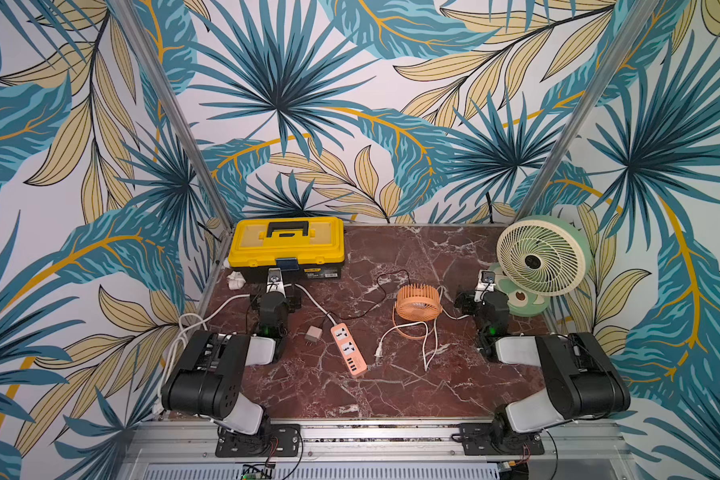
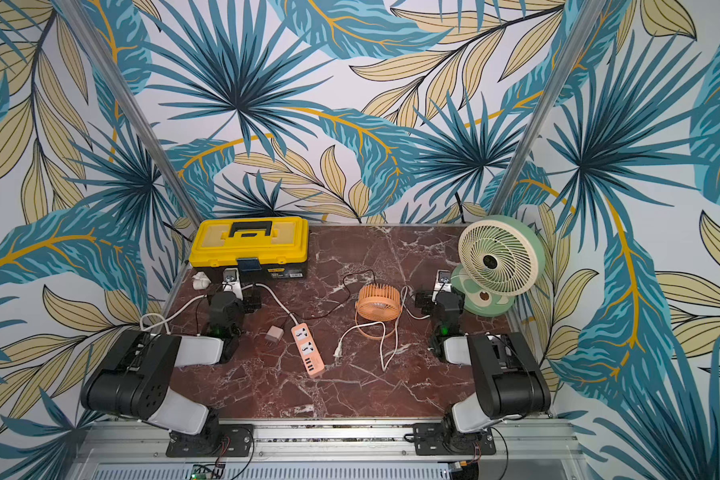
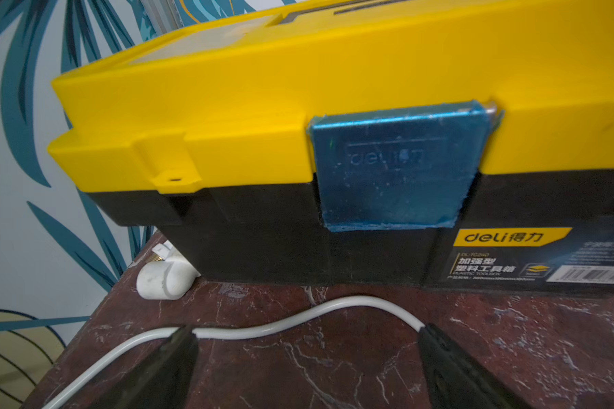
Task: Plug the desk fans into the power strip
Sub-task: Pick up the plug from the center of the board.
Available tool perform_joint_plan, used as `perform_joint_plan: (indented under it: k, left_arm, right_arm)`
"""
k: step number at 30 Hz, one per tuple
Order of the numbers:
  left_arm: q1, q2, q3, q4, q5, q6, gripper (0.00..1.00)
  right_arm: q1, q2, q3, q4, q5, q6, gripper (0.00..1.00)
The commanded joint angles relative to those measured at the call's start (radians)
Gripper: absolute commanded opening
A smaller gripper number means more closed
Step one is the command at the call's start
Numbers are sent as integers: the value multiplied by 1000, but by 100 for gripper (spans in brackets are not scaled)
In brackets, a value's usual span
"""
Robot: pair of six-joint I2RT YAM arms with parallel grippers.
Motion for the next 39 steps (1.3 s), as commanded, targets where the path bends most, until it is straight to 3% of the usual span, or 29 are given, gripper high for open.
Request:
perform_joint_plan:
  k: [1,18,20,22,24,26,27,29,31,34,39]
  left_arm:
    - [4,-16,-2,4,6,8,100]
    - [7,-17,2,-5,12,6,100]
    - [11,-23,4,-1,6,5,100]
    - [-6,-122,80,-203,-70,10,100]
    - [-4,-249,228,-562,-184,-64,100]
    - [-6,-306,400,-941,-320,-299,99]
    - [-4,-325,472,-1148,-294,-415,99]
    - [-22,-391,498,-1327,-143,-550,99]
    - [-87,-489,411,-1354,-54,-648,96]
    - [-228,-605,304,-1410,-21,-764,89]
    - [-390,-667,165,-1408,44,-841,82]
  right_arm:
    - [0,-14,4,6,-9,1,100]
    - [0,-14,4,6,-10,1,99]
    - [21,-71,9,-2,43,-5,100]
    - [46,-277,134,-509,189,111,100]
    - [45,-356,320,-931,212,259,100]
    - [44,-401,379,-1130,195,435,99]
    - [32,-422,366,-1193,164,528,100]
    - [41,-428,361,-1248,-13,595,99]
    - [154,-414,428,-1372,-1,630,100]
    - [396,-382,569,-1478,89,643,100]
    - [657,-177,811,-1581,27,698,97]
